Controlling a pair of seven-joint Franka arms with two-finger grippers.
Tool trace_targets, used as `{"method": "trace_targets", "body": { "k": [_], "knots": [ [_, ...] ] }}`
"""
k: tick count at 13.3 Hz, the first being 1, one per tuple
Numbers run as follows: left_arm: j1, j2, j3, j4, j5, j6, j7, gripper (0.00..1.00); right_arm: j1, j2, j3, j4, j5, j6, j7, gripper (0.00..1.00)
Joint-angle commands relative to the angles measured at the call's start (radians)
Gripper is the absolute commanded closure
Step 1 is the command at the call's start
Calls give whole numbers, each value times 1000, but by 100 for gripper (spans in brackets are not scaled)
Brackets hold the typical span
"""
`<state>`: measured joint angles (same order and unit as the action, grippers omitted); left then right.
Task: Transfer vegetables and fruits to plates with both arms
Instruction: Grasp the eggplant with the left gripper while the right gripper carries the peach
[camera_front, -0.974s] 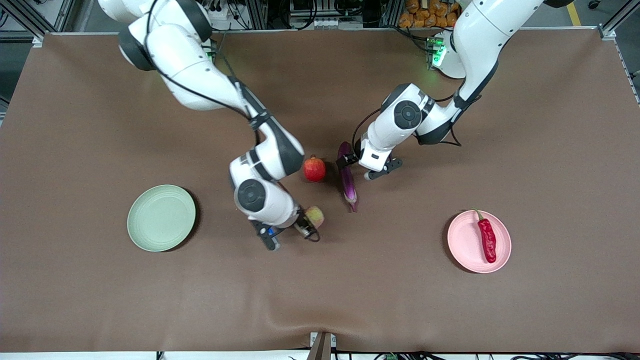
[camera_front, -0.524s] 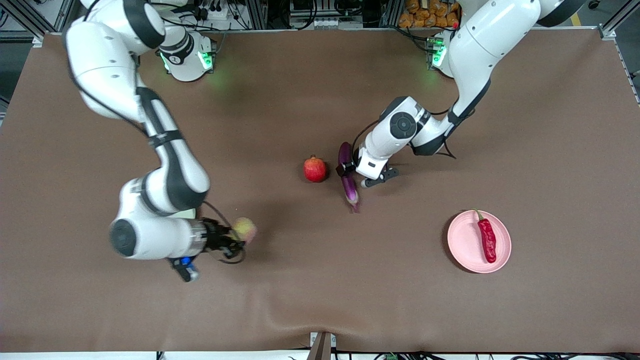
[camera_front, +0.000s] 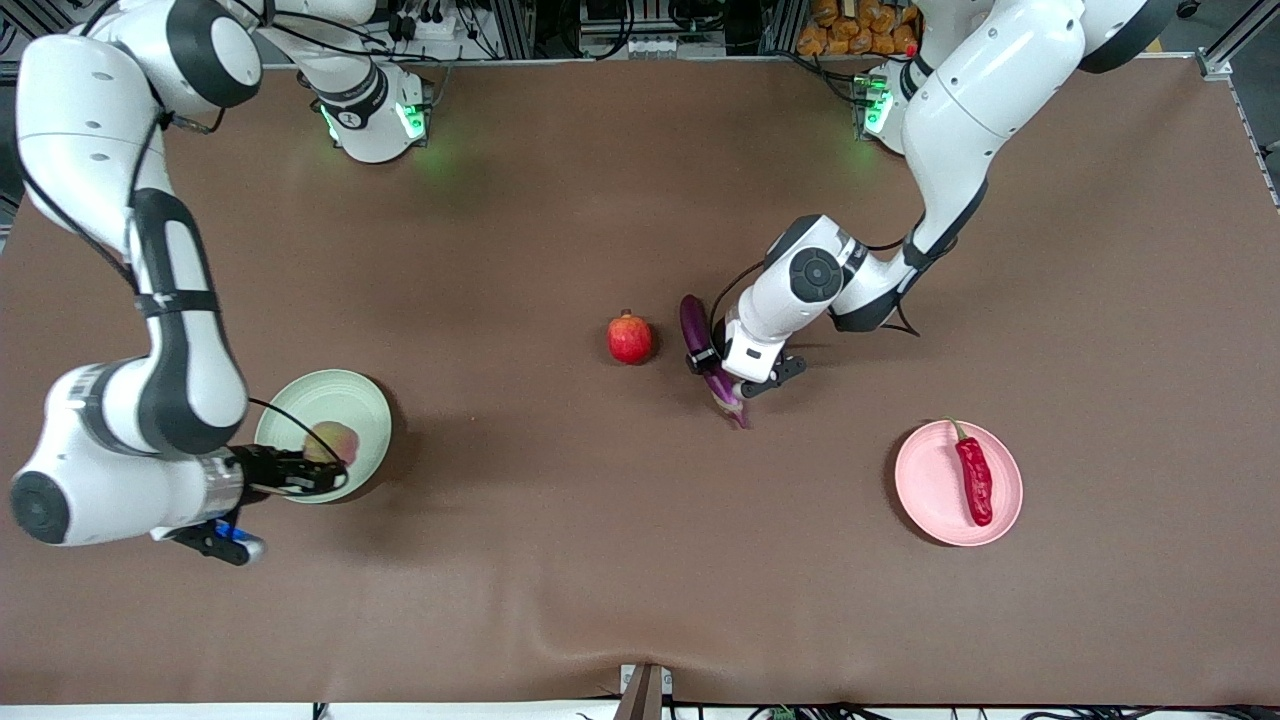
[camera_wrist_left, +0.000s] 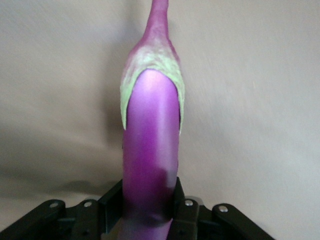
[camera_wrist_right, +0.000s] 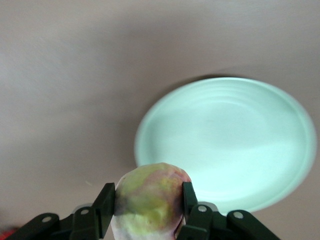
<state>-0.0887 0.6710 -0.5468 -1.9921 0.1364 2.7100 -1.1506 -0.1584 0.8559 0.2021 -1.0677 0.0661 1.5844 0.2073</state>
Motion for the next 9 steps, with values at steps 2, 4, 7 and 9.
{"method": "trace_targets", "body": {
  "k": [2,4,7,9],
  "knots": [
    [153,-188,-2,31,32,-301,102,100,-94,-147,25,-275,-57,54,-133,100],
    [239,-194,-1,97,32,-406,240,100,-108,-245,25,-502,-57,234,-140,100],
    [354,-162,1,174,31,-483,441,100,-122,-250,25,-609,-57,388,-158,100],
    [432,-118,1,171,32,-483,585,100,-121,-239,25,-611,-57,404,-166,66]
  ]
}}
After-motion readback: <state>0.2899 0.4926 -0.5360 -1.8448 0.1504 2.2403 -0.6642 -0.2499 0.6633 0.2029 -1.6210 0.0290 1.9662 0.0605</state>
